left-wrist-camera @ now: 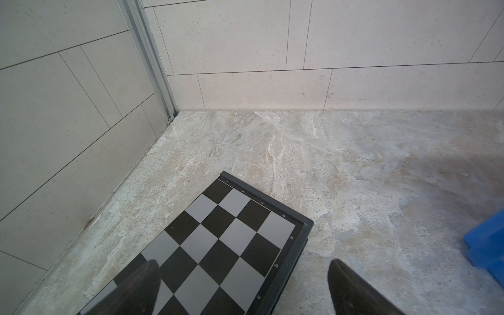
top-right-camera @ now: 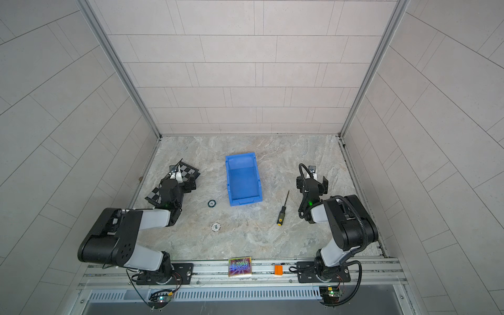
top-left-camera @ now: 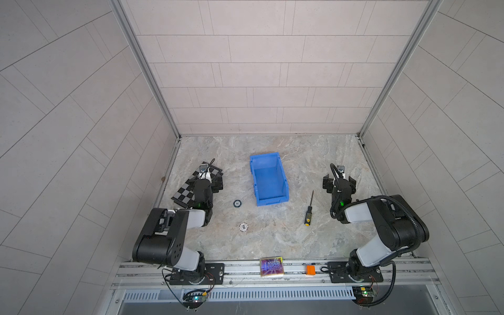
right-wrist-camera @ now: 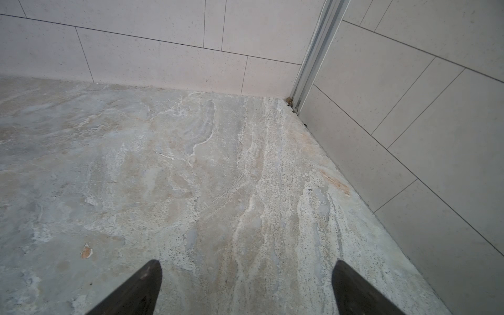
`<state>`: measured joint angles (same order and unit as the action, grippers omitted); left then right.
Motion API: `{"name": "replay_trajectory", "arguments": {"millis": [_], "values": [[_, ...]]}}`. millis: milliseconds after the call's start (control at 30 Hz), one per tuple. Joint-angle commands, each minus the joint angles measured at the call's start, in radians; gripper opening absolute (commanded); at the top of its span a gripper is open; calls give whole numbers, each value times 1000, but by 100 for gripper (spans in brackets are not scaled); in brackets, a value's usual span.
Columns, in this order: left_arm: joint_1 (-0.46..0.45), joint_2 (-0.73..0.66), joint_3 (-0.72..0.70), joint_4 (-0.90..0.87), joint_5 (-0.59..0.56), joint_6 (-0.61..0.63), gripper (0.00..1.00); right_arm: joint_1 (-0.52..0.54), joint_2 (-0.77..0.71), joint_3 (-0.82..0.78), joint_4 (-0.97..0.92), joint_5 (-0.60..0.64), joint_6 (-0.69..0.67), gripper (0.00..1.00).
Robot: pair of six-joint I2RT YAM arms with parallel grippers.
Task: Put the screwdriver in the bin
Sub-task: Pick up the screwdriver from the center of the table.
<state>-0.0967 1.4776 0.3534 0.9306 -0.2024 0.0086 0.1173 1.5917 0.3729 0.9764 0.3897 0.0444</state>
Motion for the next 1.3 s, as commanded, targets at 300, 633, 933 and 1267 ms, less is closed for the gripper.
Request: {"name": "replay_trajectory", "arguments": {"millis": [300, 633, 933, 1267], "values": [[6, -81, 33, -93, -74, -34, 99, -13, -68, -8, -47, -7, 5, 99], [6, -415, 532, -860, 9, -241, 99, -44, -395, 391, -1045, -72, 176, 99], [0, -262, 726, -1097, 375, -283, 99, -44, -502, 600, -1496, -259, 332, 99], [-47, -324, 608, -1034, 358, -288, 100, 252, -549, 485, -1579, -236, 569, 99]]}}
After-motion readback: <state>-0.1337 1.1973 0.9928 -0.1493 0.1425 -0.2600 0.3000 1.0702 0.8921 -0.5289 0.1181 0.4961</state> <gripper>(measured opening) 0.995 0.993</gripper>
